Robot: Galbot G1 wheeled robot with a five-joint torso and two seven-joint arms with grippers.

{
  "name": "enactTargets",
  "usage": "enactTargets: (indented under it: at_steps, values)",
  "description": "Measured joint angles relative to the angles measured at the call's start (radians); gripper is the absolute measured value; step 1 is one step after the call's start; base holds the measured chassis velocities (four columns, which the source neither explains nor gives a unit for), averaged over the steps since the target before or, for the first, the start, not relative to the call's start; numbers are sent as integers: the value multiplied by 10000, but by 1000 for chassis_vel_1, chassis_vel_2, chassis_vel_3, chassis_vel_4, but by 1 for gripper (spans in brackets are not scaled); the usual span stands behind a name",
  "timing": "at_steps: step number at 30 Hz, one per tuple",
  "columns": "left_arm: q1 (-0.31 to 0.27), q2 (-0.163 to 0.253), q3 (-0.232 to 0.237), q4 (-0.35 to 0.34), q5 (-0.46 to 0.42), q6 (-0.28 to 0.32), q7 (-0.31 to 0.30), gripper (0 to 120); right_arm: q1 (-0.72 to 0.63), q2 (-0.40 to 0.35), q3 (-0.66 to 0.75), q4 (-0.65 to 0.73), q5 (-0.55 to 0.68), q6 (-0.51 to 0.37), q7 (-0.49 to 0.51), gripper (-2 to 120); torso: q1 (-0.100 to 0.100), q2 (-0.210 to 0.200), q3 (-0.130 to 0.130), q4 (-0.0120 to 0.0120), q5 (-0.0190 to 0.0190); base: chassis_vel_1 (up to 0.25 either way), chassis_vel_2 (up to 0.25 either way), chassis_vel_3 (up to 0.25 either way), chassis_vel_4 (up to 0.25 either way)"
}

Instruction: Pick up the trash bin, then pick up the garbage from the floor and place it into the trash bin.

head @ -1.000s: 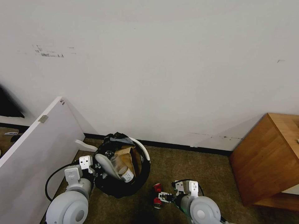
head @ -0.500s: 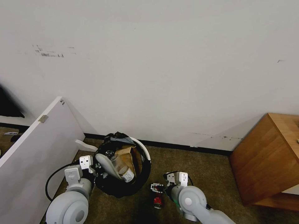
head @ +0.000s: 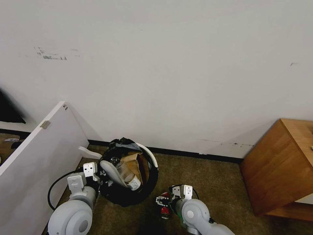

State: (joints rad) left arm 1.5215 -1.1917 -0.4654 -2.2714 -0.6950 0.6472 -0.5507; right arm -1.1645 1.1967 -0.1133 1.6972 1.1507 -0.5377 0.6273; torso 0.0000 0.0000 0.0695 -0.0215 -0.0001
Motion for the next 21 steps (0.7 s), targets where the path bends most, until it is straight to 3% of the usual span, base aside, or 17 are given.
enactTargets:
  at_steps: [21]
  values:
    - [40, -29, -5, 31, 0, -65, 27, 0, 121, 459, 20, -767, -397, 51, -61, 99, 0, 0, 0, 0, 0, 0, 0, 0, 0]
